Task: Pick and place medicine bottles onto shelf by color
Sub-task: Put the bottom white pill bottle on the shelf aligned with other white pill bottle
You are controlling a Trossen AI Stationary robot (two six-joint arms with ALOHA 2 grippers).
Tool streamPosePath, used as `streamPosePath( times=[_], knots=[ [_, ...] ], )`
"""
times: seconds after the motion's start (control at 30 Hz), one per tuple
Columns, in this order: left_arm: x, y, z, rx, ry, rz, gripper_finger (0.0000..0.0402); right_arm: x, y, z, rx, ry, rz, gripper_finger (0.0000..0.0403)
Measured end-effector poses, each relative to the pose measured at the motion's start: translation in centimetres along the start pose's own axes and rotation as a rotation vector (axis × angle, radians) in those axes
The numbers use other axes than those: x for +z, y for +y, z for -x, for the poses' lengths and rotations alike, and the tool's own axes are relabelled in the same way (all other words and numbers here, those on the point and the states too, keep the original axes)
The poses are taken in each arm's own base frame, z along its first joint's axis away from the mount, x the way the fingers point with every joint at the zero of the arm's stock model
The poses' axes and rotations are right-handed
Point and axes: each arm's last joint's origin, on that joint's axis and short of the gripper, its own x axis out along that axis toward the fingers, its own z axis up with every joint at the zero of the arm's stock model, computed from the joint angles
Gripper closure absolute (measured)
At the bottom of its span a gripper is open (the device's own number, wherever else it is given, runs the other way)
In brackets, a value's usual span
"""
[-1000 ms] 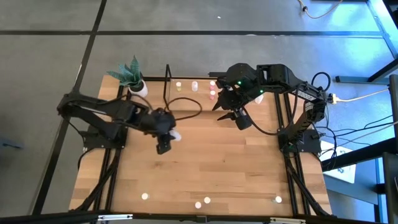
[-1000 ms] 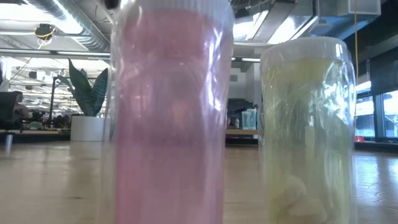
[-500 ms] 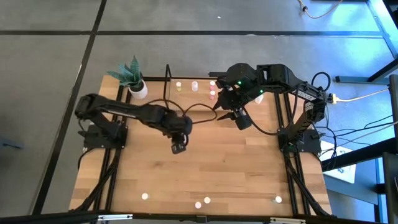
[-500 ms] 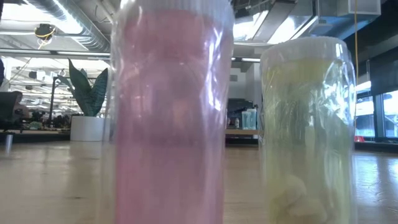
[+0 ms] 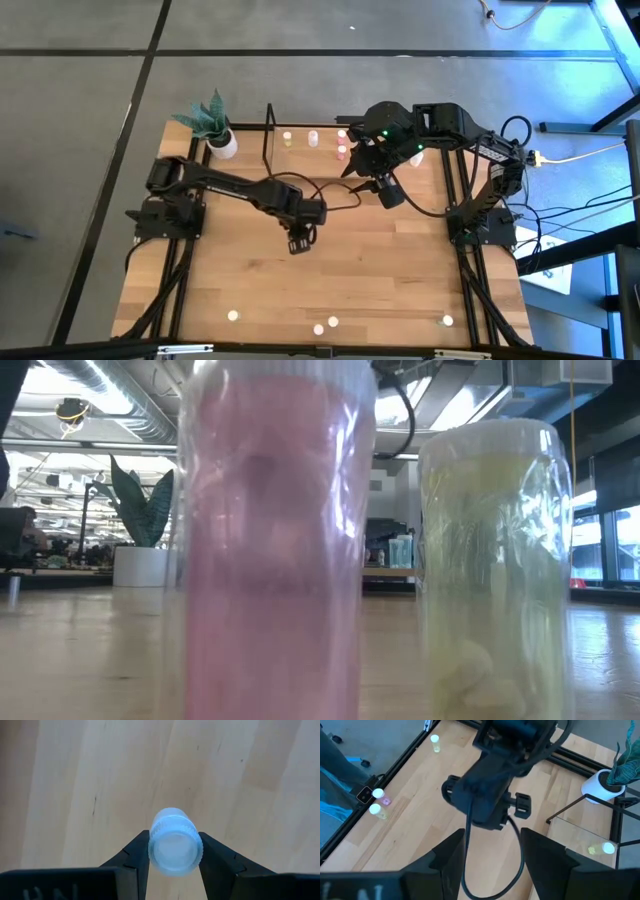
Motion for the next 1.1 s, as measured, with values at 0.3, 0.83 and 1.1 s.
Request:
streamPosePath(
  times=[0.3,0.83,1.1],
  knots=[
    [0.6,-0.3,-2.7,0.017,0.022,-0.004,0.0280,0.0,0.0,0.0,-0.001,-0.001,0.000,0.0210],
    [1.1,-0.4,-3.9,0.033,-0.008,0.004,0.0279,0.2,-0.1,0.0,-0.008,-0.018,0.006,0.0210],
    [1.3,-0.6,-4.9,0.027,-0.008,0.006,0.0279,0.2,-0.1,0.0,-0.009,-0.019,0.006,0.0210]
  ],
)
